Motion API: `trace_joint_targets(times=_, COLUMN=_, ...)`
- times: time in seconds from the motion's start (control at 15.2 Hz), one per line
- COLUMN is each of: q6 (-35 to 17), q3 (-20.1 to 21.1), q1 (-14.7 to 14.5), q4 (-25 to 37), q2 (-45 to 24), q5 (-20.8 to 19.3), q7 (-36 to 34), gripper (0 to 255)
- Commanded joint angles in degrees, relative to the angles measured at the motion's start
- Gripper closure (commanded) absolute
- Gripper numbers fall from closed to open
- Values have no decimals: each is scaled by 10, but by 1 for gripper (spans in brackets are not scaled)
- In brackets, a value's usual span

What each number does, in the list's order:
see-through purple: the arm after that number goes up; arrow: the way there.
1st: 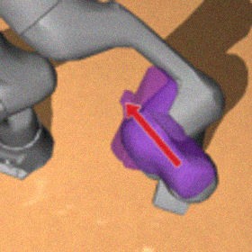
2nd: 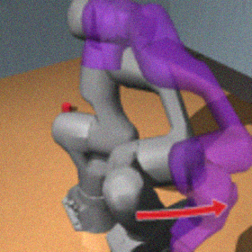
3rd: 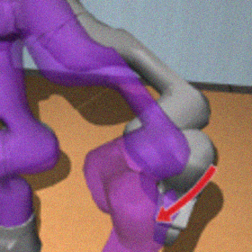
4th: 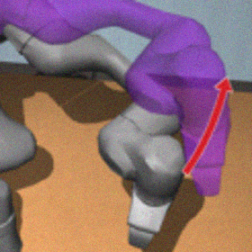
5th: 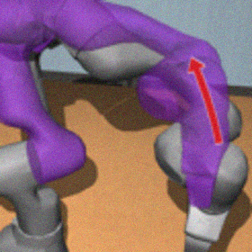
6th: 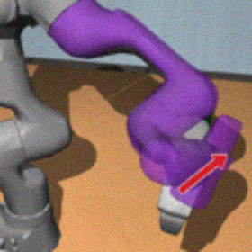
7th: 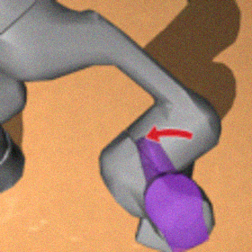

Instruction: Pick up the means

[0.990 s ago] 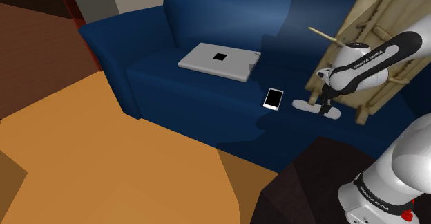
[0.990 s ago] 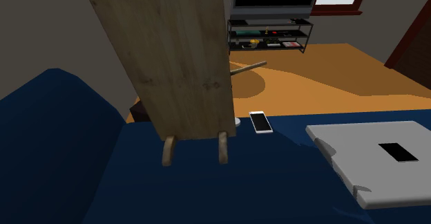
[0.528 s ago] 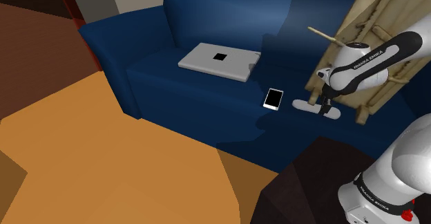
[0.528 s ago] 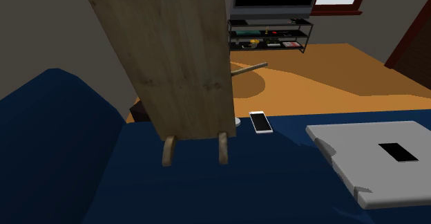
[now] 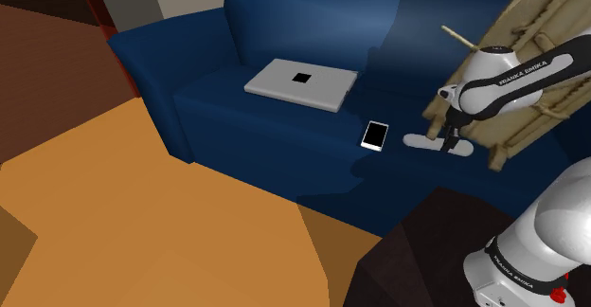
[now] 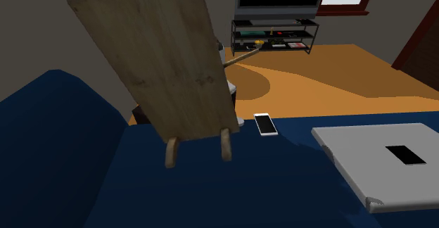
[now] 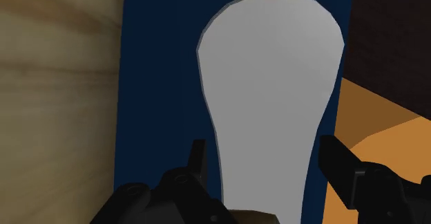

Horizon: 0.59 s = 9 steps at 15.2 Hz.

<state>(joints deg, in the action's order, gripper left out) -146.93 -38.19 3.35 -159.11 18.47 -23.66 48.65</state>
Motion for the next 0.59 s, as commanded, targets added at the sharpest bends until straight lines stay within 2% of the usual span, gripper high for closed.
trace_joint_targets(times=0.0, q6=24, q3=7, q1=4, q4=8, q2=21, q5=-3, q7=-1, gripper=255)
trace_joint_targets(times=0.4, q6=91, q3=27, q1=12, q4=26, q2=71, q5=-6, q7=-5, gripper=255)
trace_joint_targets(times=0.53, q6=92, q3=28, q1=12, q4=26, q2=72, q5=-6, q7=-5, gripper=255)
